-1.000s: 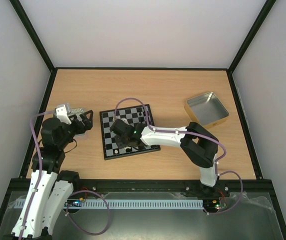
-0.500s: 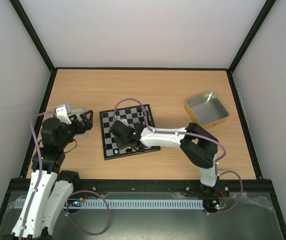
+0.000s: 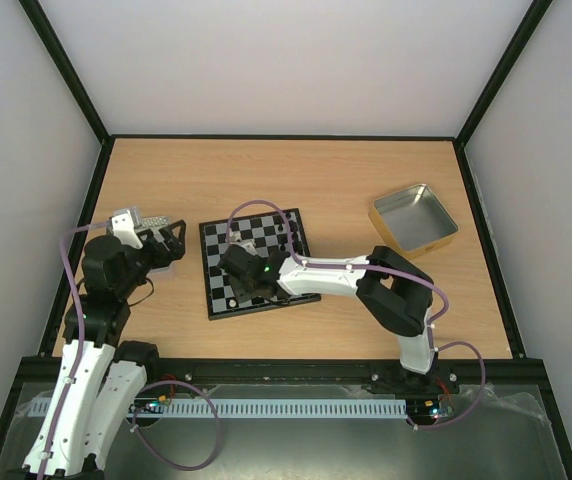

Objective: Set up the chess pieces on the board
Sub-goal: Pick up the chess piece from the chessboard, then place the chess piece on the chessboard.

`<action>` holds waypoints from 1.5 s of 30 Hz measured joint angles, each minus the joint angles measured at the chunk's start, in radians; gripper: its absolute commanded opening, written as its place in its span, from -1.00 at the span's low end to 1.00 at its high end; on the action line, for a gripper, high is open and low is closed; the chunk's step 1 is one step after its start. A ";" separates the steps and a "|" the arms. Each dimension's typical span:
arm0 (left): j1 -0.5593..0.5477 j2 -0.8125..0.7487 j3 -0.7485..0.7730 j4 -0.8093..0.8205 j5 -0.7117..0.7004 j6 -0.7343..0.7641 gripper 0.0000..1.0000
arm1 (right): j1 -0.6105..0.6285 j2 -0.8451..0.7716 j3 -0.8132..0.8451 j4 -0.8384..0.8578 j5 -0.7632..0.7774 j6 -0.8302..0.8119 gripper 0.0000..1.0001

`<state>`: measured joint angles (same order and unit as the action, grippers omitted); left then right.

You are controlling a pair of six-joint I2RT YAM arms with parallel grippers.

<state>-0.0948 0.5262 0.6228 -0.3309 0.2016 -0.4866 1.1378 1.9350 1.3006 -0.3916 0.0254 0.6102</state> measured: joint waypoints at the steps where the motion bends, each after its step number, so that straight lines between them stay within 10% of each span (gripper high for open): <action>1: 0.000 0.000 0.000 0.000 0.000 0.000 0.99 | 0.000 0.003 0.000 0.000 0.000 0.000 -0.80; 32: 0.000 0.000 0.000 0.000 -0.004 0.000 0.99 | 0.021 0.064 0.072 0.032 -0.098 -0.037 -0.80; 45: 0.000 0.000 0.000 0.000 -0.004 0.000 0.99 | 0.021 0.071 0.084 0.029 -0.082 -0.046 -0.39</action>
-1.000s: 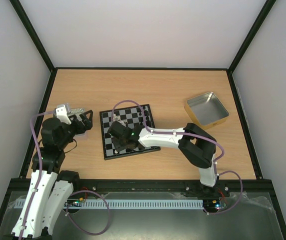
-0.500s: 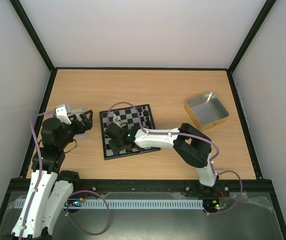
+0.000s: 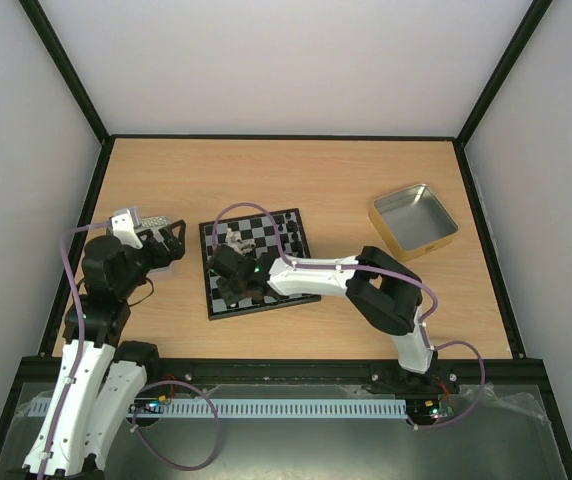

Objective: Set up the chess pieces on the board
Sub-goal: Place the chess piece on the chessboard, then pick up the chess piece from the chessboard.

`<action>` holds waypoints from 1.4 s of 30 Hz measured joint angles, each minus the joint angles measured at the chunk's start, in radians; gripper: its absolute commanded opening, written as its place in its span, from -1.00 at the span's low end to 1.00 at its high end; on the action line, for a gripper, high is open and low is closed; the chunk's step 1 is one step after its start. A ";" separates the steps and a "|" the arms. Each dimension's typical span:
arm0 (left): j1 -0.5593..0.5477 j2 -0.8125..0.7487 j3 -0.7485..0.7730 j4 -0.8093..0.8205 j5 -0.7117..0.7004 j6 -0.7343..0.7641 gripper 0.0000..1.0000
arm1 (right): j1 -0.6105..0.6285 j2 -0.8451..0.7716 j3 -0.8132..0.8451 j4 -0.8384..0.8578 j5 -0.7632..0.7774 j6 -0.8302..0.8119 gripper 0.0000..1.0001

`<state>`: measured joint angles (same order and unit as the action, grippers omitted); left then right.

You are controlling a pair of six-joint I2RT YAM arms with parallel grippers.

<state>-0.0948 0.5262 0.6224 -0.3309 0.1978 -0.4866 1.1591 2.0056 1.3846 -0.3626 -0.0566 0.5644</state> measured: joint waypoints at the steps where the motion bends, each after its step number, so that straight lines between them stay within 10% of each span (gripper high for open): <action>1: 0.000 0.000 0.000 0.000 0.000 0.000 0.99 | 0.000 -0.002 0.000 0.000 0.003 0.001 -0.39; 15: -0.023 0.101 -0.002 0.034 0.155 -0.016 0.89 | -0.147 -0.338 -0.243 0.169 0.122 0.117 -0.35; 28: -0.483 0.548 0.058 0.006 -0.126 -0.179 0.23 | -0.277 -0.452 -0.459 0.257 0.123 0.162 -0.34; 42: -0.562 0.917 0.214 0.011 -0.217 -0.274 -0.39 | -0.290 -0.490 -0.518 0.300 0.120 0.156 -0.35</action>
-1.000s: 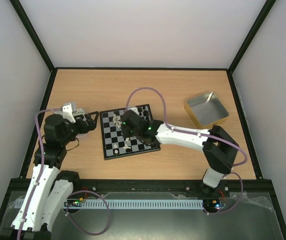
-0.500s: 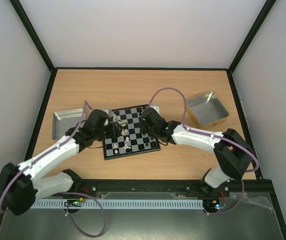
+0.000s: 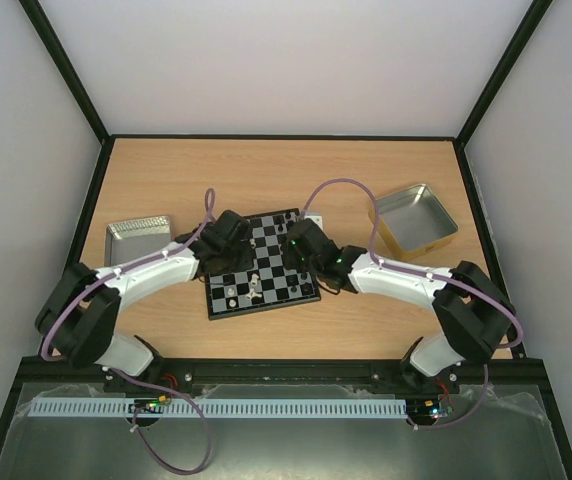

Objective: Set up the chess pieces on the board
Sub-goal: Pick up the chess piece from the chessboard, then place the chess piece on the chessboard.

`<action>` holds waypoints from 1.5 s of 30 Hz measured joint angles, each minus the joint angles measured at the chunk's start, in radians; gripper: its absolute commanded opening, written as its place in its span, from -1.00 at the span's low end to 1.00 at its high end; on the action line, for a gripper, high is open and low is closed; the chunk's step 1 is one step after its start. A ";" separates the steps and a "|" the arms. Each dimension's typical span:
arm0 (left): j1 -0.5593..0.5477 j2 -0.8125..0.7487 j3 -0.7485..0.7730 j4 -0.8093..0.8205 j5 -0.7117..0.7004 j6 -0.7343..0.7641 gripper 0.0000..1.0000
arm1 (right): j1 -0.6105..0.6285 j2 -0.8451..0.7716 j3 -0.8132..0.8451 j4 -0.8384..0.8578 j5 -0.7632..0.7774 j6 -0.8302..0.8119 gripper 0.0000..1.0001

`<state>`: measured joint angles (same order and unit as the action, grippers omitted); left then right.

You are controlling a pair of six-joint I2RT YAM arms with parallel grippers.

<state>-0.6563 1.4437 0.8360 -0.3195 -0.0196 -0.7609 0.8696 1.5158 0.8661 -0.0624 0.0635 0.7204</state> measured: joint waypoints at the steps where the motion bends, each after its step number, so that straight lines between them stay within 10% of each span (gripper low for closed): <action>1: 0.000 0.018 0.005 0.002 0.000 -0.002 -0.40 | 0.000 -0.004 -0.002 0.001 0.000 -0.002 -0.35; 15: 0.000 0.103 0.031 0.006 -0.027 -0.019 -0.86 | 0.000 -0.031 -0.021 0.014 0.000 -0.006 -0.36; 45: -0.003 -0.118 -0.092 -0.242 -0.130 -0.047 -0.88 | -0.002 -0.044 -0.024 0.016 -0.029 -0.005 -0.36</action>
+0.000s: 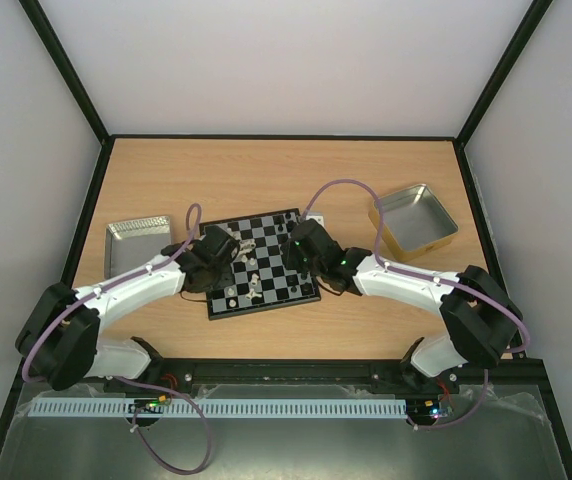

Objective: Set up the chess pieces on the board
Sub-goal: Place the chess piece on the chessboard.

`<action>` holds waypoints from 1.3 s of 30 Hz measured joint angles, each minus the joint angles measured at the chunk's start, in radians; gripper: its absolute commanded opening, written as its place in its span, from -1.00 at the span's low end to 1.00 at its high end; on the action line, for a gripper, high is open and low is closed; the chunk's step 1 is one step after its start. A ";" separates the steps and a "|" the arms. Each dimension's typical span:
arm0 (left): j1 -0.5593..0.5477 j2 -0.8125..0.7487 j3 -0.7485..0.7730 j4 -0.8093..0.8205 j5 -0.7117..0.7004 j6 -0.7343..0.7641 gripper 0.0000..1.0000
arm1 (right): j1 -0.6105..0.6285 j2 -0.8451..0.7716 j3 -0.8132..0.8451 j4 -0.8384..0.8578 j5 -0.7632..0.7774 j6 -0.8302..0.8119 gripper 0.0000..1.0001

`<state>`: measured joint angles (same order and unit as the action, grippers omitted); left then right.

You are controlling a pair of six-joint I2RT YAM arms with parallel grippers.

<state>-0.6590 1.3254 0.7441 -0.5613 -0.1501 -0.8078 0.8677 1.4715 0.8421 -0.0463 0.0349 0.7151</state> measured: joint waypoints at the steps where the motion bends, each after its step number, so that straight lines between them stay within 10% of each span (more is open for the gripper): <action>1: 0.000 0.000 0.000 0.001 -0.005 -0.002 -0.88 | 0.000 0.000 0.000 0.000 -0.002 0.000 -0.36; 39: 0.000 0.024 -0.013 0.040 -0.061 -0.038 -0.71 | 0.000 0.000 0.000 0.000 -0.056 0.004 -0.35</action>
<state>-0.6590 1.3495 0.7315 -0.5217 -0.2108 -0.8459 0.8677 1.4715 0.8421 -0.0460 -0.0212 0.7189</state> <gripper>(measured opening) 0.117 0.326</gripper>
